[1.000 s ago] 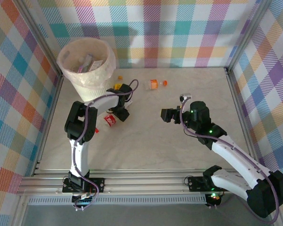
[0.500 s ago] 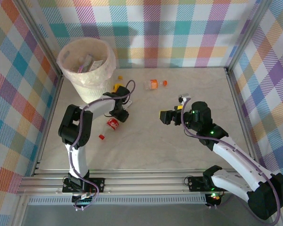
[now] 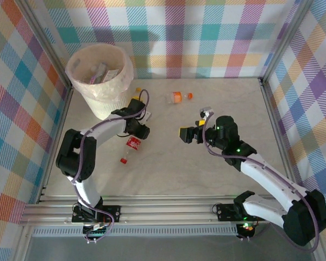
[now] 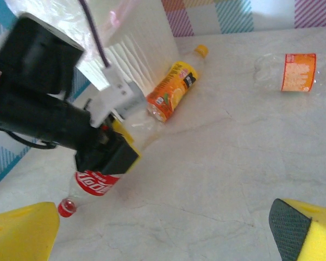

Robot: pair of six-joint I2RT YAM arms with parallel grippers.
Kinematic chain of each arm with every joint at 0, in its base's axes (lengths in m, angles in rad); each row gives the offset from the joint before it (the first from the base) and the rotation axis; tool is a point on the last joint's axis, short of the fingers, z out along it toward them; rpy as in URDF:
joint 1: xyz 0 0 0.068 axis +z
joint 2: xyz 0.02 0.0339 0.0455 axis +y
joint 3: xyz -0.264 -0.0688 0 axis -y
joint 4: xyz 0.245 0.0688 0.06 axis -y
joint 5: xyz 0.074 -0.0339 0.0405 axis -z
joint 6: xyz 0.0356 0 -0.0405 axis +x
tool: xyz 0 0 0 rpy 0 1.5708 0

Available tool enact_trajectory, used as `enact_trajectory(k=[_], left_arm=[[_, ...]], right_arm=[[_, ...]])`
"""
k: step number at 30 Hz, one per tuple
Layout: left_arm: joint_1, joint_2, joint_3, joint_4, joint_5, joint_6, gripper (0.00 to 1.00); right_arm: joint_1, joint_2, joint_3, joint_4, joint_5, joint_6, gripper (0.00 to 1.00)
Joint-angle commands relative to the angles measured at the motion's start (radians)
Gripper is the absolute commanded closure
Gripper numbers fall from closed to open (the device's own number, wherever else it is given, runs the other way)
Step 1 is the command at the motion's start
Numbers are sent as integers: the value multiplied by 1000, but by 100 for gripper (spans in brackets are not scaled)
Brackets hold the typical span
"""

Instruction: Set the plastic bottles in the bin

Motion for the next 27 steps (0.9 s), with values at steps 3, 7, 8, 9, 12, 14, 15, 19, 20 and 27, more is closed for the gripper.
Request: enact_trajectory(k=[3, 7, 8, 9, 12, 14, 15, 19, 20, 27], left_arm=[[-3, -128, -50, 93, 22, -38, 56], [1, -165, -20, 104, 14, -35, 58], [1, -177, -5, 101, 23, -36, 58], [1, -192, 13, 99, 37, -37, 59], [1, -238, 76, 108, 71, -46, 58], [4, -255, 141, 111, 79, -61, 58], [6, -262, 170, 117, 85, -66, 58], [14, -273, 291, 137, 66, -99, 60], [20, -264, 347, 127, 33, -111, 60], [87, -169, 636, 234, -245, -170, 57]], right_arm=[[4, 40, 74, 72, -8, -12, 0], [4, 50, 79, 118, -24, -2, 0], [4, 50, 79, 124, -23, -1, 0], [4, 48, 81, 129, -21, 2, 0], [4, 41, 86, 133, -10, -2, 0], [4, 41, 93, 137, 4, -3, 0], [4, 43, 97, 138, 10, -2, 0], [4, 45, 119, 147, 5, 8, 0], [3, 43, 122, 149, 3, 14, 0], [4, 27, 119, 179, 16, 27, 0]])
